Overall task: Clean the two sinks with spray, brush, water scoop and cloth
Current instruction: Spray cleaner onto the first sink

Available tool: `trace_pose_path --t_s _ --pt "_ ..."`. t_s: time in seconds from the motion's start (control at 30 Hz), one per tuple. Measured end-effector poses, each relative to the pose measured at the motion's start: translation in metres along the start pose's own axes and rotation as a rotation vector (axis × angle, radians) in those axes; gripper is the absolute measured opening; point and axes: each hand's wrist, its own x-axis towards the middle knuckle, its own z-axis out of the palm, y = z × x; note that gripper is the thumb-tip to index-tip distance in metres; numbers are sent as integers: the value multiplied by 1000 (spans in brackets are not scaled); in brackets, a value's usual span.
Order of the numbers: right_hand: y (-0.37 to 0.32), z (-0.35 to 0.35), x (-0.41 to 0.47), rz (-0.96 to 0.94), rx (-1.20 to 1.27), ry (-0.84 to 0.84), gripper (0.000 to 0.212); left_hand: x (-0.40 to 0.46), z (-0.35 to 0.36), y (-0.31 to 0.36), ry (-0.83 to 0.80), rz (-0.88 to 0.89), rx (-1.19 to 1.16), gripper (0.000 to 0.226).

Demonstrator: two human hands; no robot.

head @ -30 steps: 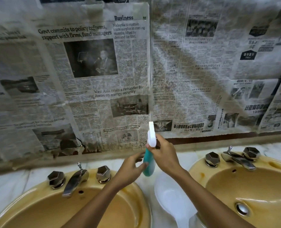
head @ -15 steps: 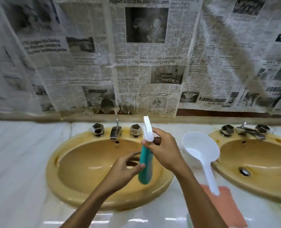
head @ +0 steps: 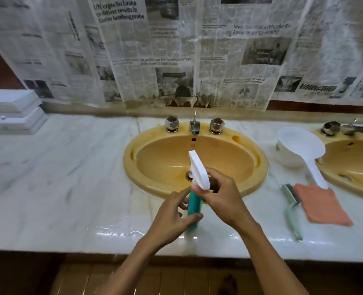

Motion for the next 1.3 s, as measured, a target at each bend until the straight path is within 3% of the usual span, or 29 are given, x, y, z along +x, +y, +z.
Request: trace_pose_path --t_s 0.27,0.43,0.53,0.63,0.87,1.03,1.3 --pt "19 19 -14 35 -84 -36 56 -16 11 -18 -65 -19 -93 85" --pt "25 24 5 1 -176 8 81 -5 21 -12 -21 -50 -137 85" --pt "18 31 23 -85 -121 40 59 0 26 -9 -19 -81 -204 89" --pt "13 39 39 -39 -34 113 33 9 30 -7 -7 -121 -223 83" --pt "22 46 73 170 -61 296 19 32 42 0 5 -179 -266 65" --pt "23 49 90 296 -163 261 14 38 42 2 9 -224 -276 63" --pt "5 79 95 341 -90 261 4 36 7 -12 -69 -215 -244 71"
